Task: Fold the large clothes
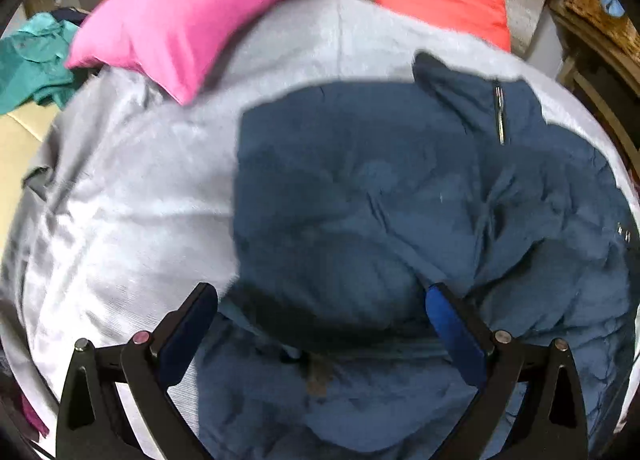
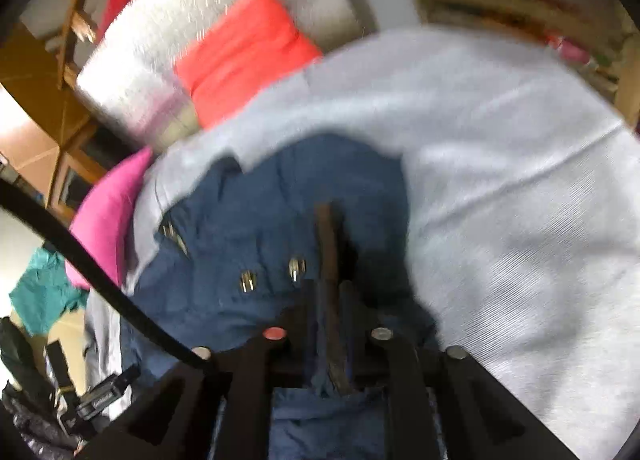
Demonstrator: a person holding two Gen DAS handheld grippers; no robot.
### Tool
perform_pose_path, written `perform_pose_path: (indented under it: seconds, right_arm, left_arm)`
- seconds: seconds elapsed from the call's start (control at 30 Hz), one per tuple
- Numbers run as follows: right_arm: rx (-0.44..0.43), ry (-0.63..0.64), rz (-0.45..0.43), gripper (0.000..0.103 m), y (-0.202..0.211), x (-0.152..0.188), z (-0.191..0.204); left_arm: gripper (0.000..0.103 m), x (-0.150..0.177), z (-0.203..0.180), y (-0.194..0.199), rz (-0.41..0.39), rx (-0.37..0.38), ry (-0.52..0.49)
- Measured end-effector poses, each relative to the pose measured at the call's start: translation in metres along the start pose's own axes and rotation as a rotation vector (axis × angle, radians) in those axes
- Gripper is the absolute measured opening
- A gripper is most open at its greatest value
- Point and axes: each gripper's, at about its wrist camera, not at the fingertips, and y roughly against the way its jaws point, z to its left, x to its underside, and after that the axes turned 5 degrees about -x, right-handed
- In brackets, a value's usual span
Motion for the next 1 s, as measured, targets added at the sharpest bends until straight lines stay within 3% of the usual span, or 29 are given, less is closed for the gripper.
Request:
perform_pose_path:
  seconds: [0.1, 0.23, 0.37, 0.47, 0.57, 0.67, 0.77, 0.83, 0.9, 1.0]
  right_arm:
    - [-0.068, 0.086, -0.078, 0.027, 0.019, 0.003, 0.018]
    - [-0.199, 0.22, 0.019, 0.027, 0.001, 0.023, 0.061]
    - [-0.274, 0.264, 0.116, 0.027, -0.029, 0.043, 0.095]
    - [-0.285, 0.274, 0.194, 0.027, -0.056, 0.055, 0.104]
    - [-0.226, 0.273, 0.307, 0.024, -0.085, 0.064, 0.097]
    - [-0.252, 0.233, 0.322, 0.026, -0.079, 0.059, 0.097]
    - [-0.328, 0.246, 0.262, 0.027, -0.068, 0.052, 0.105]
    - [-0.364, 0.256, 0.273, 0.027, -0.07, 0.054, 0.111]
    - [-0.354, 0.254, 0.321, 0.027, -0.089, 0.064, 0.116]
    - [-0.312, 0.236, 0.366, 0.025, -0.105, 0.073, 0.112]
  left_arm:
    - [0.103, -0.003, 0.006, 0.01, -0.04, 0.034, 0.025]
    - [0.103, -0.004, 0.001, 0.004, -0.032, 0.059, 0.017]
    - [0.103, 0.001, -0.024, -0.001, -0.041, 0.056, -0.072]
    - [0.103, 0.005, -0.042, -0.007, -0.048, 0.007, -0.149]
    - [0.103, 0.007, -0.045, -0.021, -0.001, -0.003, -0.16]
    - [0.103, 0.003, -0.039, -0.023, 0.036, 0.023, -0.133]
    - [0.103, -0.001, -0.039, -0.008, -0.018, 0.037, -0.122]
    - [0.103, -0.003, -0.041, 0.0, -0.044, 0.077, -0.12]
    - [0.103, -0.002, -0.049, -0.002, -0.041, 0.113, -0.134]
    - [0.103, 0.004, -0.061, -0.023, 0.01, 0.056, -0.186]
